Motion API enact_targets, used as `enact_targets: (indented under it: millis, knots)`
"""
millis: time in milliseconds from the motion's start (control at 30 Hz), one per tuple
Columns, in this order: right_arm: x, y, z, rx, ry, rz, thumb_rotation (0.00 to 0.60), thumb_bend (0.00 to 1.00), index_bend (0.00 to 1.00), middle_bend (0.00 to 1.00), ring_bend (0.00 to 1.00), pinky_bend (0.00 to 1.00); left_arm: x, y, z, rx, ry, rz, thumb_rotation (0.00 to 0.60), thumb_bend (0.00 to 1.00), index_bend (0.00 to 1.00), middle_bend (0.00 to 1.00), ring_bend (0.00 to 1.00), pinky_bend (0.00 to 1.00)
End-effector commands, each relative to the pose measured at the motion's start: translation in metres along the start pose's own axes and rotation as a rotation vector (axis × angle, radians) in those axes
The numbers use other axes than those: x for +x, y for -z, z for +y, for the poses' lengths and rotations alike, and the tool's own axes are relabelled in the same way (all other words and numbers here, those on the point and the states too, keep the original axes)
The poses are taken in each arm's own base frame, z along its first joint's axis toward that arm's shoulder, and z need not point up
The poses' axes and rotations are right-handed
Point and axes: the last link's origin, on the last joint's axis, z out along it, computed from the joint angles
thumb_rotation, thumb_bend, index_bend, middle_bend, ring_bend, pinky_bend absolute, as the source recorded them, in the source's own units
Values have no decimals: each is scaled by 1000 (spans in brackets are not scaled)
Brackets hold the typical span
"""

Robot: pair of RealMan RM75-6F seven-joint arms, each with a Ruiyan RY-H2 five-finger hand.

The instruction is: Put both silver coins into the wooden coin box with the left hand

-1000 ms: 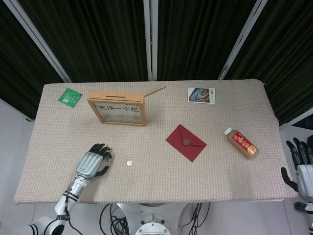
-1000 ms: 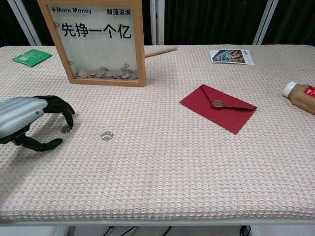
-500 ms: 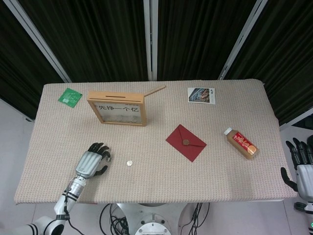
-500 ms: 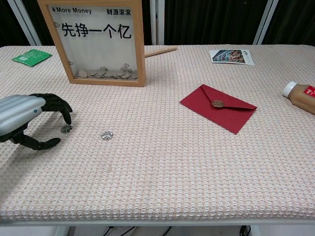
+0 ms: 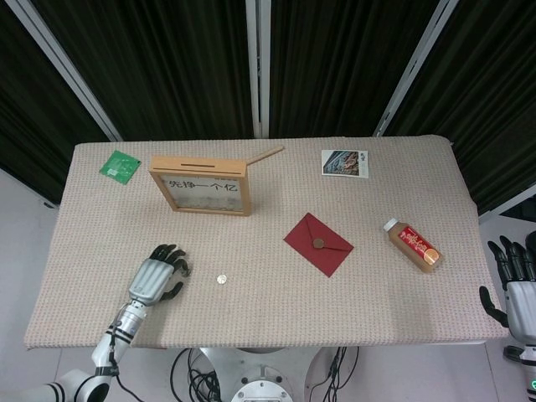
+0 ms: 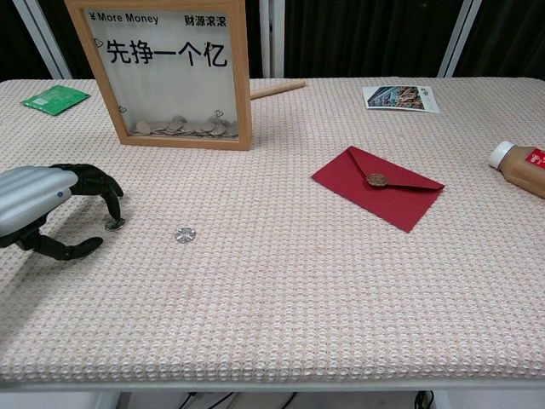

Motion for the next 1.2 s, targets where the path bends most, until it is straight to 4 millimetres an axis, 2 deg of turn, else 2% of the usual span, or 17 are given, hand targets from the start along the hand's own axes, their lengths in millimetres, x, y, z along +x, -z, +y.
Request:
enact_targets:
  millis: [33,567,1000,1200]
  knots:
    - [0,0,0,-1,1,0,600,350,0,0,0,0,0,0,0,1,2,0,600,310,394,201,101,127]
    - [-2,1,1,-4,10,-4,600,352,0,0,0,0,-2,-7,2,-9,12,4,600,311,412,201,101,127]
    - [-3,2,5,-13,5,-9,600,353,0,0,0,0,-6,-16,-1,-6,35,50,600,329,501,251,102,137]
    - [-2,2,7,-21,2,-6,600,353,0,0,0,0,-11,-17,-4,-6,34,65,600,345,512,265,105,137]
